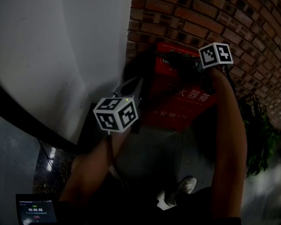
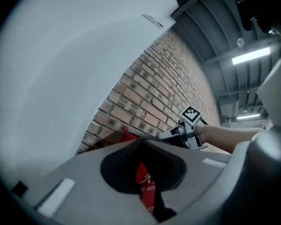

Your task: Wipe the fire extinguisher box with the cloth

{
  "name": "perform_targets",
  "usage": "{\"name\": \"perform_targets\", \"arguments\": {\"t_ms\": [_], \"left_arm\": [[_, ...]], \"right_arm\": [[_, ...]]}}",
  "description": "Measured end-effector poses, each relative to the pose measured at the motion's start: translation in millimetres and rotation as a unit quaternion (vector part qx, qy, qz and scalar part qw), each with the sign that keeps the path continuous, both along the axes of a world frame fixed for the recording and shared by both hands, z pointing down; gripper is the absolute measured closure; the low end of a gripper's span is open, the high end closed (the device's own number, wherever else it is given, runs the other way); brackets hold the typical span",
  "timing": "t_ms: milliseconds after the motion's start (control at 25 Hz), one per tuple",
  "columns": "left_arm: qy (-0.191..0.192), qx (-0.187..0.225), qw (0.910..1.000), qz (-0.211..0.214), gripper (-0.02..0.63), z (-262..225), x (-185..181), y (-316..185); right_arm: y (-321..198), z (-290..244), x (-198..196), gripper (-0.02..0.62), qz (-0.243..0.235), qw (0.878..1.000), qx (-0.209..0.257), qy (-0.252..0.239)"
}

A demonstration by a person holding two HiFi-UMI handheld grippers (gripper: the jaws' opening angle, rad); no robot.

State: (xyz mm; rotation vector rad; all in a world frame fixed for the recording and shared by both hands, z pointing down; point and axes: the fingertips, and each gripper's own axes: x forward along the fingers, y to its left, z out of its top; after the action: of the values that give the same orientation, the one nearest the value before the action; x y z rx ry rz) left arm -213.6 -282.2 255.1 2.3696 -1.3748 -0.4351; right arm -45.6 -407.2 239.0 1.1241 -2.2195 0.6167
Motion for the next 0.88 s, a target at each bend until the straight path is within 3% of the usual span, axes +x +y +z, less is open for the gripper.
{"name": "perform_targets", "arguments": {"t_ms": [160, 440, 600, 880], "left_arm": [[-0.003, 0.002, 1.0000, 0.001, 0.607, -1, 1, 0], [-0.002, -0.007, 1.0000, -0.002, 0.607, 3, -4, 1], [-0.001, -0.006, 1.0000, -0.006, 0.607, 2, -7, 2], [0.007, -0.001, 0.9998, -0.018, 0.607, -4, -16, 3]], "right_arm": [[6, 19, -12, 0.388, -0.030, 0.996, -0.017, 0.078], [-3, 21, -28, 0.547, -0.017, 0.996, -0.008, 0.092], [-14, 22, -34, 0.565, -0.011, 0.993, -0.001, 0.117], [-47, 9, -51, 0.568, 0.046, 0.997, 0.021, 0.065]]}}
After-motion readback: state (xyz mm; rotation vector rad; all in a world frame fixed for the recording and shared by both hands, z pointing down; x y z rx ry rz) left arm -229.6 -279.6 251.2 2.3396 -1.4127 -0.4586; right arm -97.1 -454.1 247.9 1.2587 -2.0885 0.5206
